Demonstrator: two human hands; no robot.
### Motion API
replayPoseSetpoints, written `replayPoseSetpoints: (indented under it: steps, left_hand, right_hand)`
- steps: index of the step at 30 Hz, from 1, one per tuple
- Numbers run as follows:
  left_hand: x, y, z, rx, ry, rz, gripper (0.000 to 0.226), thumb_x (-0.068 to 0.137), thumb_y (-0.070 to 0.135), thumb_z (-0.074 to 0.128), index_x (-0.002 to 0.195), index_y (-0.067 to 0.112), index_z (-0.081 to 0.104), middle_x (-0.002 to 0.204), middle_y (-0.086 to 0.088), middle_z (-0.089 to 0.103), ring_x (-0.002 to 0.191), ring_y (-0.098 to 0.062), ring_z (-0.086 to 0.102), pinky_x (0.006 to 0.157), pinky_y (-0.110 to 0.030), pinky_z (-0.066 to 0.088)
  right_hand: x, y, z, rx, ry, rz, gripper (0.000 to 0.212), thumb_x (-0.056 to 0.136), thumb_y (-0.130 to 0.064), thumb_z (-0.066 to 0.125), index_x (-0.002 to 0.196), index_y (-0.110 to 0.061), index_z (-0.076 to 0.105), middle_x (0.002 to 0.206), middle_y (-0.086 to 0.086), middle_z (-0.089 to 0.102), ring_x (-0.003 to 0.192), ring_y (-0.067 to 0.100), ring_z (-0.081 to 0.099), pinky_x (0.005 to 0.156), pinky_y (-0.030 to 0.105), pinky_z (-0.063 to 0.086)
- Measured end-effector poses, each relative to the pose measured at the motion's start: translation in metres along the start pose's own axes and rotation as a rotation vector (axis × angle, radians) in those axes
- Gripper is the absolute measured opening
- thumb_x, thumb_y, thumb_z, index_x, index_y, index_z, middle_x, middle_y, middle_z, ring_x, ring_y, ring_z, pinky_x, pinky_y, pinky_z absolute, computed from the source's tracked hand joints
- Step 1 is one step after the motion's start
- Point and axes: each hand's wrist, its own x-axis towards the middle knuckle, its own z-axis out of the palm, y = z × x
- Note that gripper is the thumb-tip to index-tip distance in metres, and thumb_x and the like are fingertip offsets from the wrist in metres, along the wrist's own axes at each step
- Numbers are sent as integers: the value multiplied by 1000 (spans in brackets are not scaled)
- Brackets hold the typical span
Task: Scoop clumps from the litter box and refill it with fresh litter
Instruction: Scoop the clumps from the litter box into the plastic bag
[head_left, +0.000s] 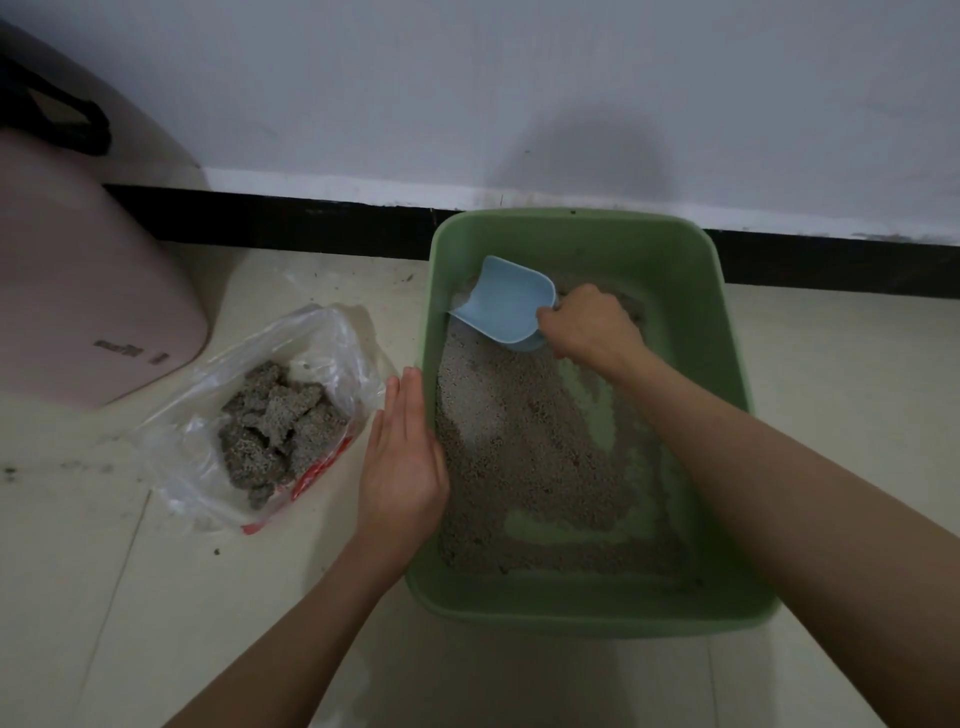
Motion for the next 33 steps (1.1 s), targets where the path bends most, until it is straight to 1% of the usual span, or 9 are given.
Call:
replayPoseSetpoints:
  steps: [4,9,11,14,17,22,25,28,33]
  left_hand:
    - [0,0,1,-5,-2,-5,65,86,14,25,148,6,10,155,-11,17,145,-20,9,117,-35,12]
    - [0,0,1,-4,-4,-4,62,89,10,28,148,6,10,155,-12,17,145,-20,9,117,-34,12]
    - [0,-1,0,-6,-3,-10,62,90,6,30,148,6,10,155,-12,18,145,-20,9,117,-34,13]
    - [0,1,0,1,-1,-7,61,90,7,29,148,6,10,155,-12,18,144,-19,9,117,-34,13]
    - [1,1,-1,-5,-12,-9,65,90,-1,37,148,6,9,155,-12,16,145,-20,8,117,-34,13]
    - [1,-3,-6,3,-29,-22,66,89,-2,38,148,6,9,155,-14,17,145,-22,9,116,-34,12]
    - [1,0,-6,-9,-23,-17,66,90,-1,37,148,6,8,155,-14,16,145,-22,9,117,-34,11]
    - [0,6,-5,-28,-37,-26,66,91,0,36,149,8,4,156,-13,12,145,-22,7,118,-37,14]
    - [-1,10,-8,-36,-37,-63,65,94,3,34,149,10,1,157,-12,8,145,-23,6,117,-36,15]
  right_hand:
    - [0,-1,5,-43,42,10,33,88,-28,45,102,-3,61,103,15,66,85,30,60,69,30,43]
    - [-11,-8,13,-79,91,-13,36,95,-31,44,113,-2,58,114,16,62,101,33,59,73,31,38]
    - [-15,-6,23,50,37,48,37,96,-31,43,113,-1,57,113,17,62,96,32,59,75,33,42]
    - [-17,-10,42,337,-40,182,39,97,-29,45,119,2,55,118,19,60,103,34,60,84,38,49]
    - [-17,-22,49,500,-80,262,40,97,-28,45,123,1,51,117,19,61,97,33,62,76,36,49]
    - [-30,-11,26,201,-102,87,34,95,-19,45,124,-3,52,108,14,60,94,28,62,81,39,54]
    - [-46,4,-9,-154,-59,-51,27,91,-17,45,115,-9,55,90,7,58,80,24,60,70,34,52]
    - [-54,12,-30,-441,91,-155,25,89,-15,47,113,-10,50,99,8,59,85,26,58,68,31,41]
    - [-46,23,-39,-622,188,-137,28,89,-9,48,117,-10,47,107,10,60,84,25,54,66,32,36]
